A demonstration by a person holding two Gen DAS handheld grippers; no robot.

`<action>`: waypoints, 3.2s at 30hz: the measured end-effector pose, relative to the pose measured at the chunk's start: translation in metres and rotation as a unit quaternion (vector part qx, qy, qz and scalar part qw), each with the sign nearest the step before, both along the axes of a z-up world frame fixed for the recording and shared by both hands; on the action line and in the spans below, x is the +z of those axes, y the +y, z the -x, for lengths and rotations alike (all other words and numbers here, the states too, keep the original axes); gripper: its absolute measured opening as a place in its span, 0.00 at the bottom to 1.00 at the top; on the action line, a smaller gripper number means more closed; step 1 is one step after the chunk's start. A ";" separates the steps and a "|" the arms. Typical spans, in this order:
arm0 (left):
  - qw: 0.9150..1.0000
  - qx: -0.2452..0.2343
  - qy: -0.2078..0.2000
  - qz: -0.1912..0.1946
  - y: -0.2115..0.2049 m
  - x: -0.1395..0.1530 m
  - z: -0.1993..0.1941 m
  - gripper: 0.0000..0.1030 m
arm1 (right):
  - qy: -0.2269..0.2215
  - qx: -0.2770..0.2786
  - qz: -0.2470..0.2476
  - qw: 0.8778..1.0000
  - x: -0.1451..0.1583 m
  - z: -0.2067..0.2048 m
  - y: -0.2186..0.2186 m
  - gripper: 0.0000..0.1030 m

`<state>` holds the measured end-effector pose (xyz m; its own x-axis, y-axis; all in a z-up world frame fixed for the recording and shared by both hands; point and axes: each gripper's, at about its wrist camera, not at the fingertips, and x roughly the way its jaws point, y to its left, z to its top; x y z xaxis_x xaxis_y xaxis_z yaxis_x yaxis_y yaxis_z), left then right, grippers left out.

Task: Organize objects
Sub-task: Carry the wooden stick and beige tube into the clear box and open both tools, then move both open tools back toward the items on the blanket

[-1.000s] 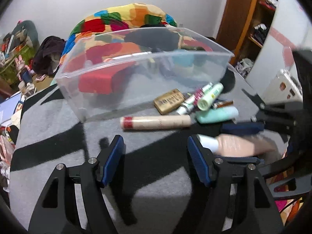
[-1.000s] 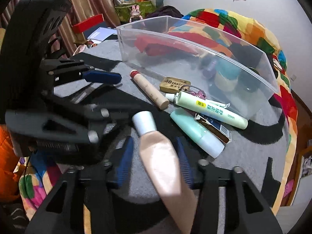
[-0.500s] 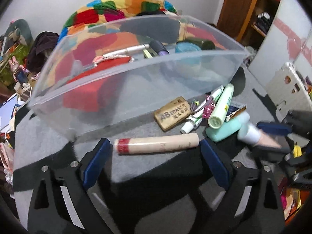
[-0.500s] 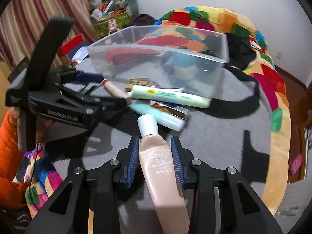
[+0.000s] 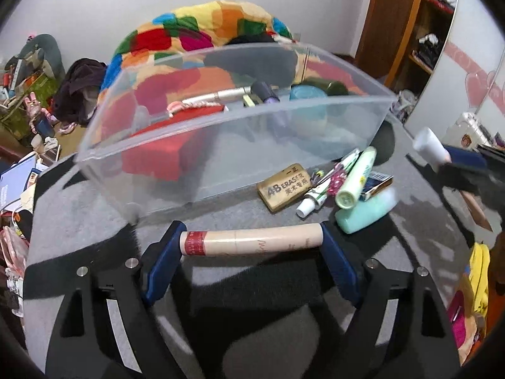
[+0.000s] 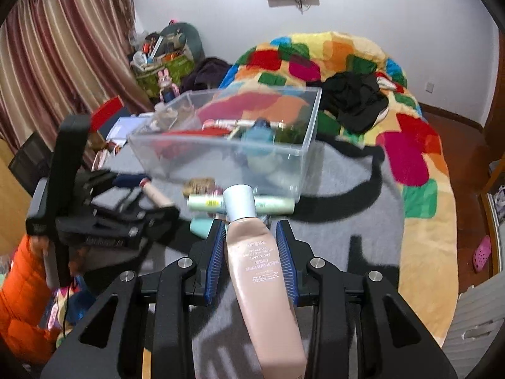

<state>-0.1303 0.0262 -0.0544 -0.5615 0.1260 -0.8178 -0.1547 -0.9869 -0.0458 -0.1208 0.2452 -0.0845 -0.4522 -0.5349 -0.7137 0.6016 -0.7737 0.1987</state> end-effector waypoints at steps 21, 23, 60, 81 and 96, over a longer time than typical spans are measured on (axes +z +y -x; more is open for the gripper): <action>0.990 0.066 0.115 -0.037 -0.049 0.081 -0.004 0.82 | 0.036 -0.019 0.010 0.999 0.047 0.066 -0.062 0.30; 0.991 0.071 0.111 -0.032 -0.052 0.079 0.005 0.82 | 0.026 -0.012 -0.006 1.000 0.042 0.075 -0.072 0.30; 0.995 0.044 0.085 -0.019 -0.024 0.069 -0.014 0.93 | 0.039 0.012 -0.036 0.999 0.032 0.029 -0.036 0.46; 1.000 0.007 0.013 0.023 0.017 0.012 0.001 0.62 | -0.030 -0.090 -0.117 0.989 -0.053 0.081 -0.002 0.49; 1.000 0.009 -0.009 -0.013 -0.012 0.004 -0.043 0.60 | -0.032 -0.014 -0.067 0.997 -0.039 0.043 -0.018 0.46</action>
<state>-0.0877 0.0142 -0.0504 -0.5497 0.1376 -0.8239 -0.1349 -0.9880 -0.0750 -0.1638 0.2276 -0.1235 -0.4174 -0.4204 -0.8056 0.5690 -0.8122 0.1289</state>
